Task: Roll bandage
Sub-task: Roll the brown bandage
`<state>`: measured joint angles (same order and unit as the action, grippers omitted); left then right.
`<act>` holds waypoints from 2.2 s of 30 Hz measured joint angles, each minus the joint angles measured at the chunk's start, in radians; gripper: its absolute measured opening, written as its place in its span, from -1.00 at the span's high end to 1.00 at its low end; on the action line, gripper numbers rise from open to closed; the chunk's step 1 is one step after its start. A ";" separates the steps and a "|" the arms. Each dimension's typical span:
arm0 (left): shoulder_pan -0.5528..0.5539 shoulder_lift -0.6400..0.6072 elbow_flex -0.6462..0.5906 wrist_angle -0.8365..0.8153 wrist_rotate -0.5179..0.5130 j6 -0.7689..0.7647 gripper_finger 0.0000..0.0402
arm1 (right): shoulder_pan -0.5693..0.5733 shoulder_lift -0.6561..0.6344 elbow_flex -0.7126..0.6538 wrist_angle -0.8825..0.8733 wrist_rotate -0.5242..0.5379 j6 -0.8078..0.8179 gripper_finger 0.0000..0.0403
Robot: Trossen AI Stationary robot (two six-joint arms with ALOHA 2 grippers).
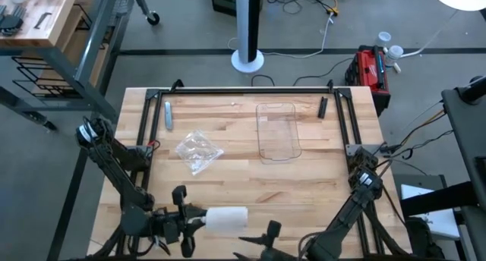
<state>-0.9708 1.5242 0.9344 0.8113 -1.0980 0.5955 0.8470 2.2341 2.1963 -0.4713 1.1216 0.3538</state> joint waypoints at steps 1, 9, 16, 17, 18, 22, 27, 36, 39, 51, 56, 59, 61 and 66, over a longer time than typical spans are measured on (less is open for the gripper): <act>0.000 0.000 0.005 0.020 -0.002 -0.001 0.81 | 0.008 0.000 0.000 -0.002 0.000 -0.063 0.08; -0.002 -0.001 0.025 0.007 -0.003 -0.008 0.81 | 0.052 0.003 0.000 0.096 0.141 -0.631 0.08; -0.004 -0.001 0.046 0.009 -0.030 -0.062 0.81 | 0.042 0.048 0.002 0.343 0.216 -1.196 0.08; -0.004 -0.001 0.050 0.011 -0.042 -0.066 0.81 | 0.042 0.055 0.002 0.399 0.217 -1.282 0.08; -0.004 -0.001 0.052 0.011 -0.046 -0.066 0.81 | 0.041 0.062 0.005 0.446 0.221 -1.370 0.08; -0.006 -0.001 0.052 0.008 -0.045 -0.071 0.81 | 0.025 0.086 0.004 0.514 0.243 -1.588 0.08; -0.010 -0.001 0.053 -0.016 -0.044 -0.090 0.81 | -0.004 0.081 0.003 0.514 0.240 -1.629 0.08; -0.011 -0.001 0.053 -0.030 -0.044 -0.088 0.81 | -0.027 0.072 0.046 0.514 0.232 -1.645 0.15; -0.012 -0.001 0.053 -0.029 -0.044 -0.087 0.81 | -0.024 0.070 0.076 0.512 0.229 -1.679 0.19; -0.013 -0.001 0.053 -0.005 -0.015 -0.096 0.81 | -0.040 0.069 0.095 0.505 0.206 -1.664 0.31; -0.014 -0.001 0.064 -0.005 -0.010 -0.099 0.81 | -0.051 0.071 0.094 0.505 0.214 -1.663 0.35; -0.015 -0.001 0.068 -0.002 0.009 -0.104 0.81 | -0.049 0.072 0.094 0.506 0.214 -1.663 0.38; -0.015 -0.001 0.068 -0.004 0.008 -0.104 0.81 | -0.048 0.072 0.093 0.505 0.213 -1.663 0.40; -0.014 -0.001 0.068 -0.006 0.009 -0.104 0.81 | -0.049 0.072 0.094 0.505 0.153 -1.679 0.45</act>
<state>-0.9852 1.5234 1.0019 0.8055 -1.0893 0.4912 0.7979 2.3062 2.2902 0.0341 1.2745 -1.3249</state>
